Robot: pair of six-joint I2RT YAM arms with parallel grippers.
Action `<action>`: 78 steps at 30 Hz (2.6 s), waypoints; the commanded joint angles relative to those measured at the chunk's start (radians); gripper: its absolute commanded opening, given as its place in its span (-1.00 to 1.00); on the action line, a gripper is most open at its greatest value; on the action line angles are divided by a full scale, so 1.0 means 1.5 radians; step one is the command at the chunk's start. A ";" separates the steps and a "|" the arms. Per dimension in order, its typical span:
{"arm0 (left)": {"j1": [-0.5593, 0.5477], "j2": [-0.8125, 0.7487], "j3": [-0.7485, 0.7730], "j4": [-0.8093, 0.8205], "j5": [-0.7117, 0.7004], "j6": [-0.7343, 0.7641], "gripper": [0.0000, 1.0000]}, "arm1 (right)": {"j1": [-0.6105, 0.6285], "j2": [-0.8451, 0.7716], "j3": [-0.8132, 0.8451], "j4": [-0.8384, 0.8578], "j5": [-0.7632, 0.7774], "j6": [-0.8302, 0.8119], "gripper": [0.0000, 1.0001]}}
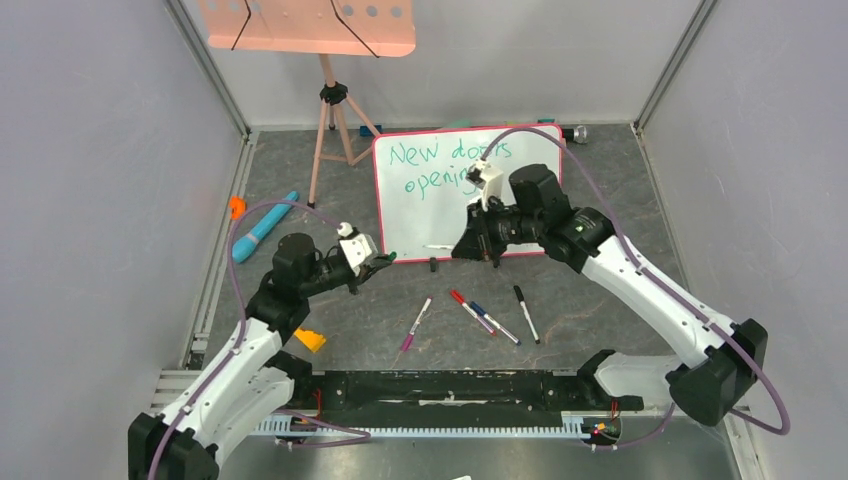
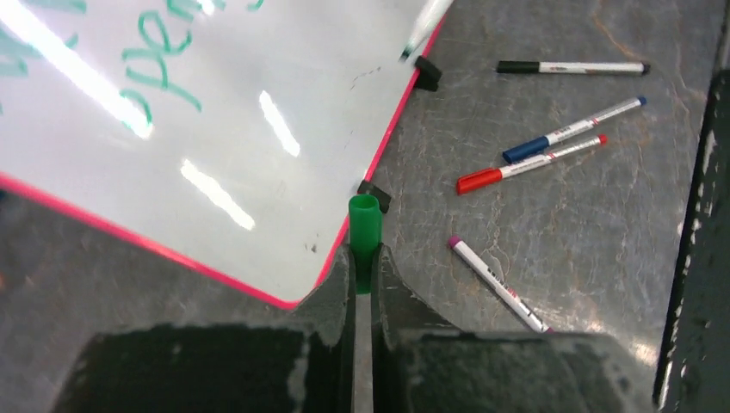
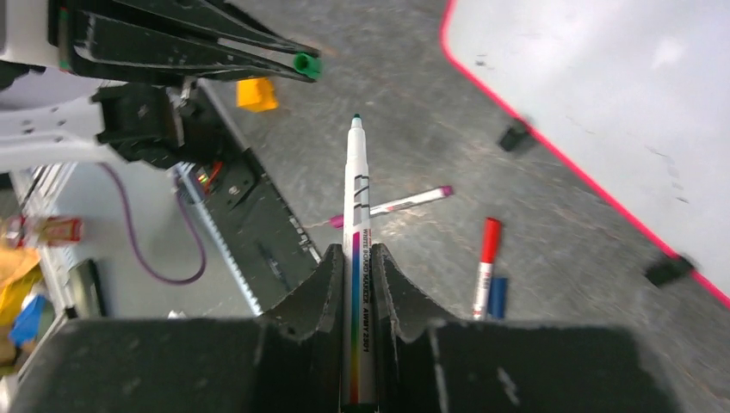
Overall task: Write a sentence on the whiteboard
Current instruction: Insert the whiteboard marker without the cap into the center of the board.
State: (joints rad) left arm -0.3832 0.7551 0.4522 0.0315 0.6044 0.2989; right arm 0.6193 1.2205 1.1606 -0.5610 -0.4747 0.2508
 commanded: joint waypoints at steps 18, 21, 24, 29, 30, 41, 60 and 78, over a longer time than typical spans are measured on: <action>-0.016 -0.065 0.010 -0.195 0.138 0.435 -0.96 | 0.080 0.074 0.059 -0.020 -0.101 -0.019 -1.00; -0.017 -0.064 0.009 -0.195 0.139 0.435 -0.96 | 0.086 0.079 0.055 -0.005 -0.101 -0.013 -1.00; -0.018 -0.062 0.009 -0.195 0.143 0.434 -0.96 | 0.094 0.085 0.056 0.003 -0.101 -0.007 -1.00; -0.019 -0.058 0.010 -0.195 0.148 0.433 -0.96 | 0.106 0.092 0.055 0.009 -0.099 -0.006 -1.00; -0.020 -0.060 0.010 -0.195 0.148 0.434 -0.96 | 0.106 0.093 0.054 0.010 -0.099 -0.006 -1.00; -0.021 -0.064 0.010 -0.195 0.154 0.432 -0.96 | 0.113 0.105 0.040 0.031 -0.095 0.000 -1.00; -0.021 -0.067 0.011 -0.195 0.162 0.430 -0.96 | 0.113 0.110 0.004 0.044 -0.087 -0.010 -1.00; -0.022 -0.042 0.020 -0.195 0.163 0.404 -0.96 | 0.131 0.149 0.021 0.062 0.020 0.014 -1.00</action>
State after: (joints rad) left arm -0.4080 0.6849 0.4633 -0.2970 0.8082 0.9104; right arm 0.8009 1.4036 1.1656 -0.5041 -0.5495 0.2600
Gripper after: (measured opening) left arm 0.051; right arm 0.135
